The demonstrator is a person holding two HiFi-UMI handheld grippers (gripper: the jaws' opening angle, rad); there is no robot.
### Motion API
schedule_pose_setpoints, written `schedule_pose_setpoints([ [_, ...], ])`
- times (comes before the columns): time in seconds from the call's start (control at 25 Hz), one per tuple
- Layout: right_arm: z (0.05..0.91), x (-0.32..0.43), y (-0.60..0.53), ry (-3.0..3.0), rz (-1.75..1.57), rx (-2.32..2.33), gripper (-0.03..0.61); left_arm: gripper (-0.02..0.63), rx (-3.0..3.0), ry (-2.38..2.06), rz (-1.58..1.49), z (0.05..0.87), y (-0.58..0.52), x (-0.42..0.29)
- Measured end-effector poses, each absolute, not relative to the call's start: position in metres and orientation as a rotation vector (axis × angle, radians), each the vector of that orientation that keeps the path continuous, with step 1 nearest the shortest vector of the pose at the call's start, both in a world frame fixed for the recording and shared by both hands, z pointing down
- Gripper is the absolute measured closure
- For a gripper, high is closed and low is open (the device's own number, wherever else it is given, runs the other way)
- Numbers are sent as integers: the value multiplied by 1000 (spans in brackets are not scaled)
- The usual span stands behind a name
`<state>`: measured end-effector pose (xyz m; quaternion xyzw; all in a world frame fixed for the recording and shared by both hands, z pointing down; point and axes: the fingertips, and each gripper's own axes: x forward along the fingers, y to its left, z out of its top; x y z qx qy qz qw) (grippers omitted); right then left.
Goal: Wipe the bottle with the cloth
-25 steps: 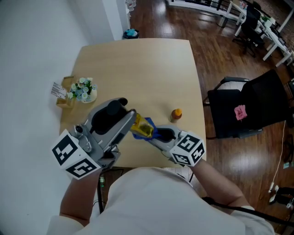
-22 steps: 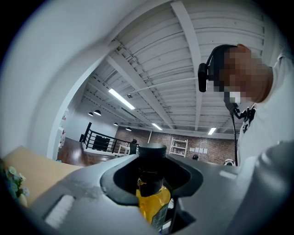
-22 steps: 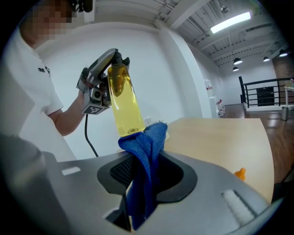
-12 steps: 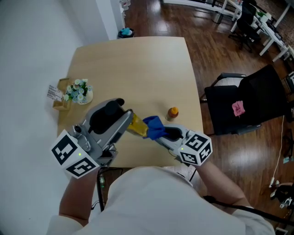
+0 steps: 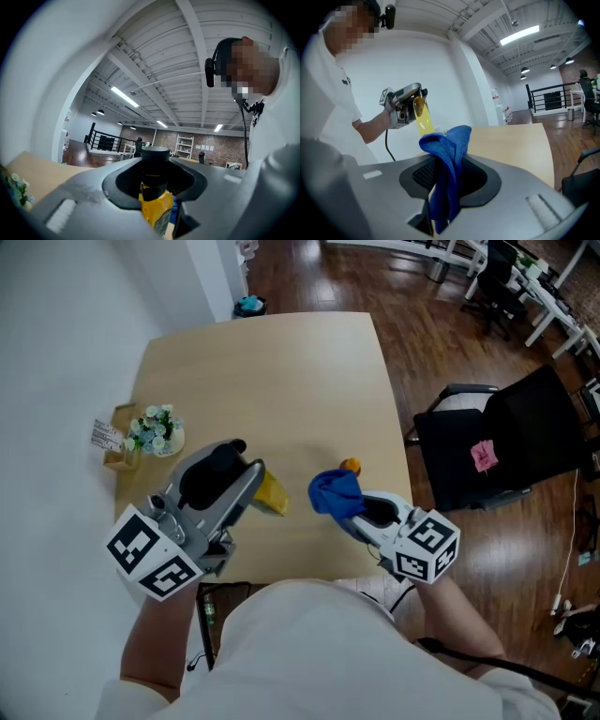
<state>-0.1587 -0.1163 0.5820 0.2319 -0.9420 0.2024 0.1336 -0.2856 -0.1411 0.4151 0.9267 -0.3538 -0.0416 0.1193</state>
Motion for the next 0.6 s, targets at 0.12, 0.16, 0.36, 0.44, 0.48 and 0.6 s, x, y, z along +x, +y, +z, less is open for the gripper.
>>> schedule_pose_setpoints([
  [0.12,577,-142,-123,-2728,588,756,457,460,2701,-1073,-66,431,-150,-291],
  [0.16,577,-136,-125,-2725,595,781,457,460,2696,-1086,-49,437,-152,-292],
  [0.36,583,-117,-130,-2700,615,870,457,460,2674,-1164,18,478,-172,-297],
  [0.44,584,-109,-126,-2688,627,891,457,460,2664,-1187,44,497,-178,-295],
  [0.48,584,-106,-123,-2681,633,901,457,460,2654,-1200,55,507,-181,-294],
  [0.6,581,-102,-118,-2671,648,925,457,460,2632,-1246,90,534,-194,-297],
])
